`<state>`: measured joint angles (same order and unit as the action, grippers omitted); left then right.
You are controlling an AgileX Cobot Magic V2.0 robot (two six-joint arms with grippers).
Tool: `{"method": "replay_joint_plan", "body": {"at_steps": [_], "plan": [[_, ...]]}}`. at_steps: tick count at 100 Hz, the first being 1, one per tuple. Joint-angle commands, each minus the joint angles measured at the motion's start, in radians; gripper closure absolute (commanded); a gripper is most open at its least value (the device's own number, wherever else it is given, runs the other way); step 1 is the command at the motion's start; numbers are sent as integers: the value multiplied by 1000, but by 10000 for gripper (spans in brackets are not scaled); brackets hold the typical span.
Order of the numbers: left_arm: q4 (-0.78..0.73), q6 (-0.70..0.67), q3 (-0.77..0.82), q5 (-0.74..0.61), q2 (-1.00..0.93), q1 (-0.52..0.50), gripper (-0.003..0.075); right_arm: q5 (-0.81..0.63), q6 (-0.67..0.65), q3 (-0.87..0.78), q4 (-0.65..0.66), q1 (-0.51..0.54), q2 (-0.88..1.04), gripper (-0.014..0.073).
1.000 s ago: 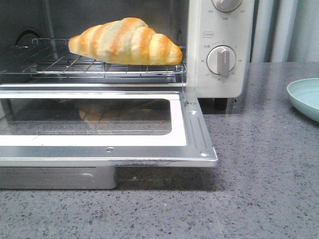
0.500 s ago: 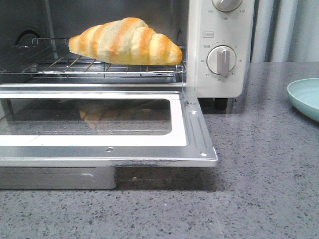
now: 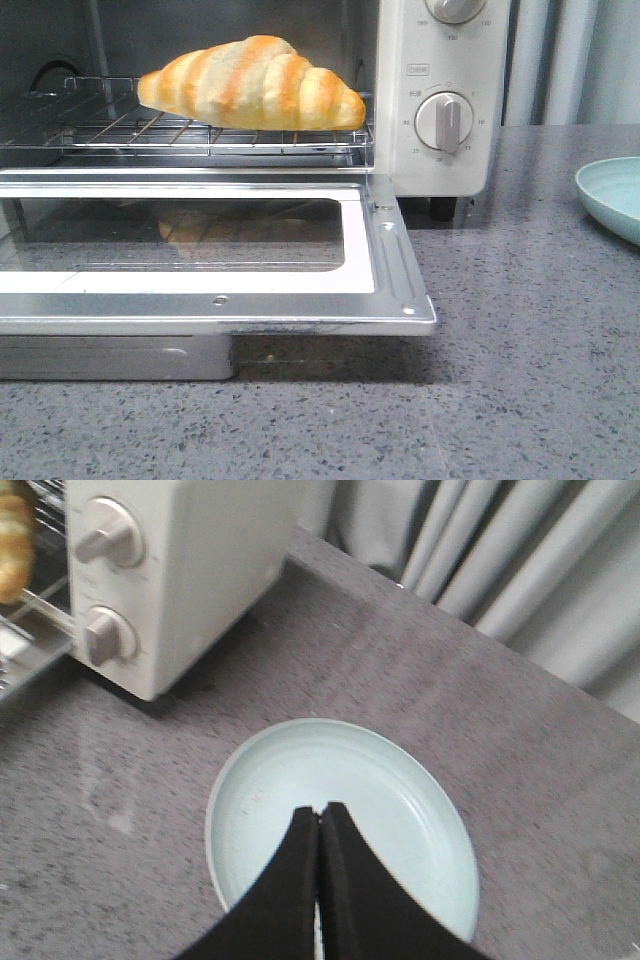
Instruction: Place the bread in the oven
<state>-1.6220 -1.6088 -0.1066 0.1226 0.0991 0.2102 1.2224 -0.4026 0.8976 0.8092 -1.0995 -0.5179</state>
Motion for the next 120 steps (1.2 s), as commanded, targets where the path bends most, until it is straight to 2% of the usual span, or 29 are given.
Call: {"method": "replay_joint_plan", "body": {"at_steps": [1,16,29,48,69,90,109,120], "plan": [[17,-10,-29,-1,12,0,741,-163,-3,-17,29,24,22,662],[17,-10,-29,-1,12,0,741,-409,-3,-153,-45,112,122,662],[17,-10,-29,-1,12,0,741,-516,-3,-274,-160,220,206,662],[17,-10,-29,-1,12,0,741,-686,3,-436,-315,443,324,662],[17,-10,-29,-1,12,0,741,-809,139,-569,-552,735,410,662],[17,-10,-29,-1,12,0,741,-929,331,-674,-802,1024,432,662],[17,-10,-29,-1,12,0,741,-967,415,-713,-855,1188,432,662],[17,-10,-29,-1,12,0,741,-1004,512,-748,-952,1270,432,662]]}}
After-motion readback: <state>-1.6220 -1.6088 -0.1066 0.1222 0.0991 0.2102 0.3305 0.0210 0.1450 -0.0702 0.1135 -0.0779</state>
